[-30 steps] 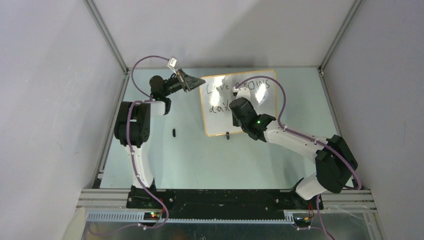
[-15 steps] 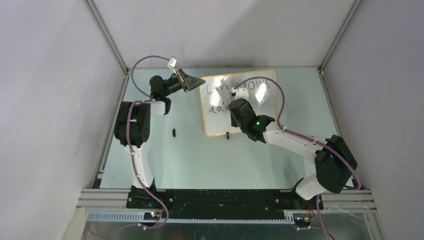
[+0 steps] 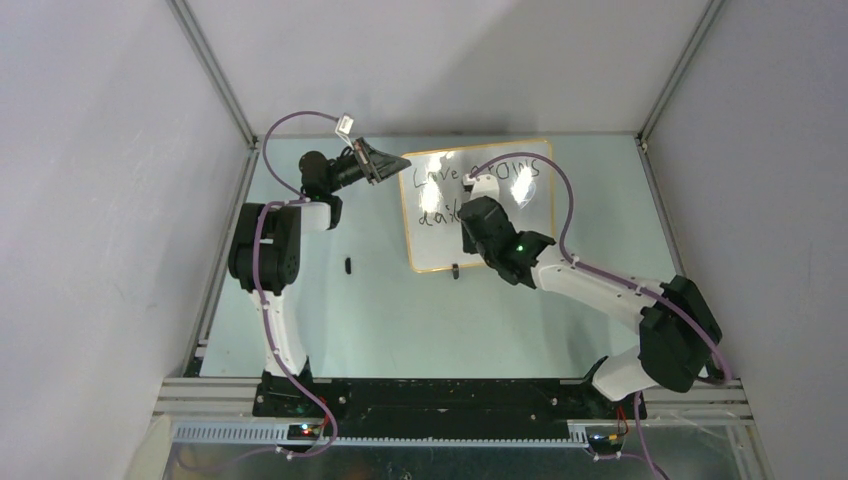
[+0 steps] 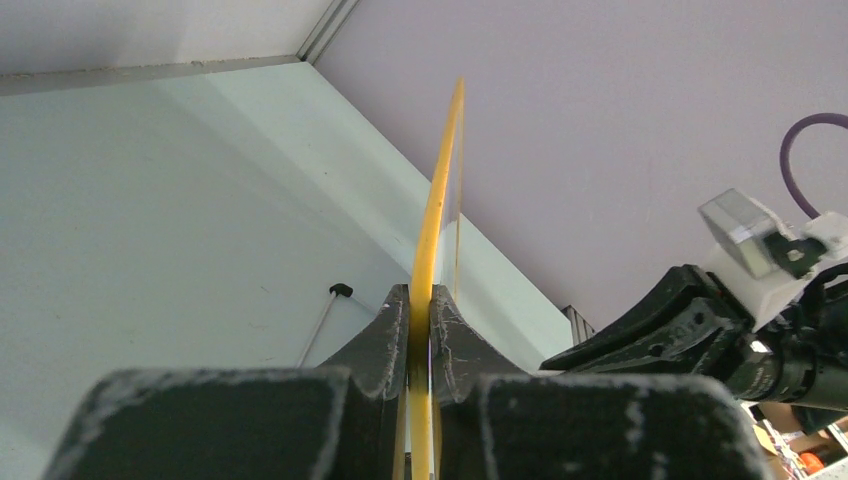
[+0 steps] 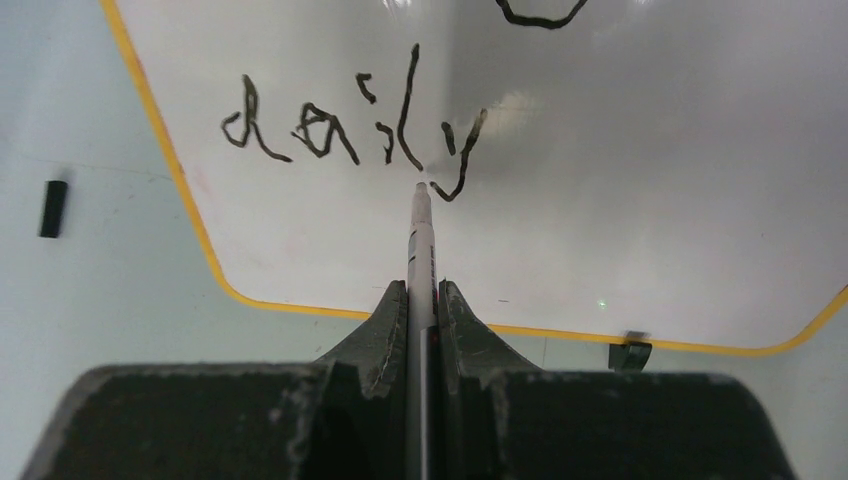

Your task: Write a sentence on the whiteboard

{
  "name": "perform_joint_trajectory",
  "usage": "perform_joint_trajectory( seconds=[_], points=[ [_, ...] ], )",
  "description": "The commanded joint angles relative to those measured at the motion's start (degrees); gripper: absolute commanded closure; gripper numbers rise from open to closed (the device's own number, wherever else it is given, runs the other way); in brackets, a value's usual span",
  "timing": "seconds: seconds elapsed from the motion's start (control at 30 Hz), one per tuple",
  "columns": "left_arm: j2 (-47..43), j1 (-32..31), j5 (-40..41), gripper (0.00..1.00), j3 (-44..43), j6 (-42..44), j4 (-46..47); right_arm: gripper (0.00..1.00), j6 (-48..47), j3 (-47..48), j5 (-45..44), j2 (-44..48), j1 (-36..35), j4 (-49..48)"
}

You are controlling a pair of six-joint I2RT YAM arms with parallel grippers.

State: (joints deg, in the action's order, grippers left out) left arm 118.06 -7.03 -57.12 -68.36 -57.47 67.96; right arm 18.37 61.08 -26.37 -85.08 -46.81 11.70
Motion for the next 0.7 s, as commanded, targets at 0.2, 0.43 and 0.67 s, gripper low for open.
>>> perform_joint_trajectory(
  seconds=[0.2,0.43,0.67],
  points=[
    [-3.56,-1.03,-0.94,1.00,0.64,1.09,0.36,1.00,-0.03,0.18,-0.31,6.19,-0.20,-0.88],
    [-3.54,-1.05,-0.92,1.00,0.68,1.05,0.41,1.00,0.23,-2.10,0.07,8.92,1.62,-1.14],
    [-3.63,-1.03,-0.94,1.00,0.81,1.05,0.46,1.00,0.09,-2.55,-0.17,7.81,2.89,-1.40]
  ],
)
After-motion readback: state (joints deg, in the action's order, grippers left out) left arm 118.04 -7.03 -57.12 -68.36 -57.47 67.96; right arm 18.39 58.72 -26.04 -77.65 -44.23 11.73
